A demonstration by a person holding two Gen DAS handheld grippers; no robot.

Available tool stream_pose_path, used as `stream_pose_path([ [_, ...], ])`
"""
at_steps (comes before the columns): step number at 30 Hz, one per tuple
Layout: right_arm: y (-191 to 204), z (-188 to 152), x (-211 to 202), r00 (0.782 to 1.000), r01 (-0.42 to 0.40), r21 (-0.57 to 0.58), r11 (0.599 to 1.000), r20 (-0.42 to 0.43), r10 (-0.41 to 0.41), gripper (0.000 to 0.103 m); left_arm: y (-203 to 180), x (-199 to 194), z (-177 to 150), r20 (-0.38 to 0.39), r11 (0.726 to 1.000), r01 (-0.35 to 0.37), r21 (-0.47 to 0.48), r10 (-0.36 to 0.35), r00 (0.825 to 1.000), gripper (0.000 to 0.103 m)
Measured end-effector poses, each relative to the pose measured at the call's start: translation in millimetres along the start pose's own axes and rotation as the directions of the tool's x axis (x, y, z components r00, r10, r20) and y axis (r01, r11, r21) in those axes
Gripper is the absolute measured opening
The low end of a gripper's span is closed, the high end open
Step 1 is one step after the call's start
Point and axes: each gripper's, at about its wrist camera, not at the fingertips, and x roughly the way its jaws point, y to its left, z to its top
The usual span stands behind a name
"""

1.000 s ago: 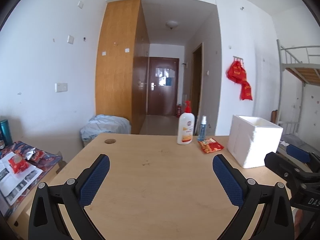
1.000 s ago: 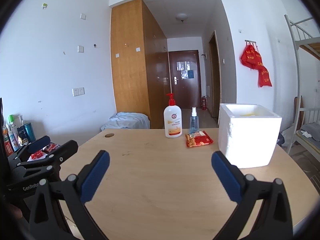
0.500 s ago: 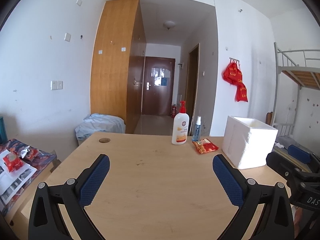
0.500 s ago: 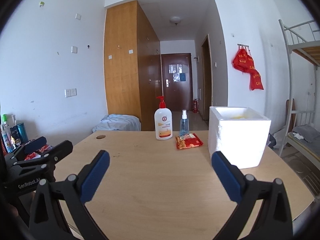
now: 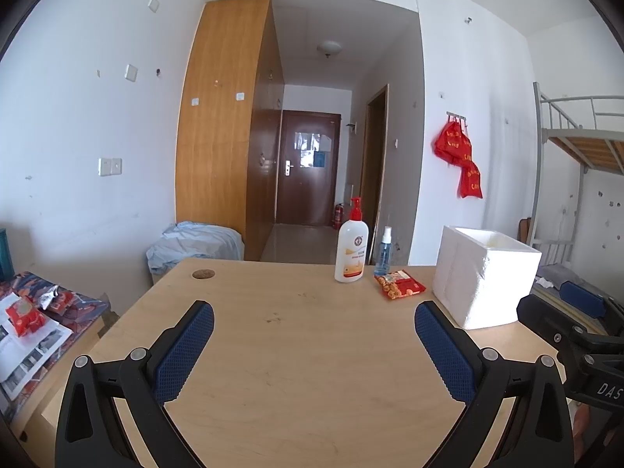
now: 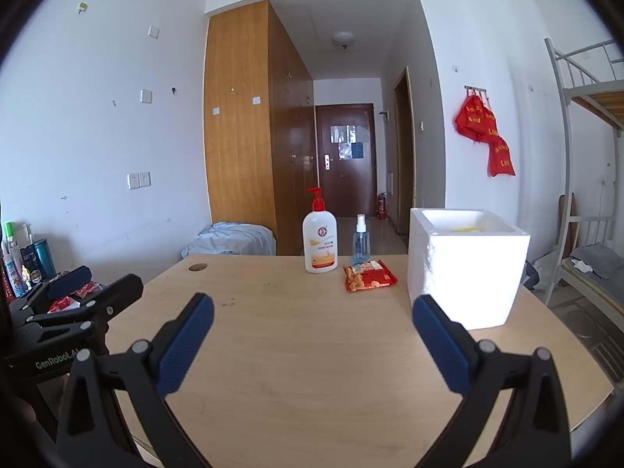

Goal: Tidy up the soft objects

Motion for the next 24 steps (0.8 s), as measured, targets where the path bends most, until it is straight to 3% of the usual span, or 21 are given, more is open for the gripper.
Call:
stream_pose_path([
  [24,-4.8,-1.8,-0.8,1.0,0.007,0.004,1.0,-0.006,-0.007,0.103,-3.1,-1.0,-5.1,-0.006,1.0,0.016,0.008,-0.016,1.0,0.103],
])
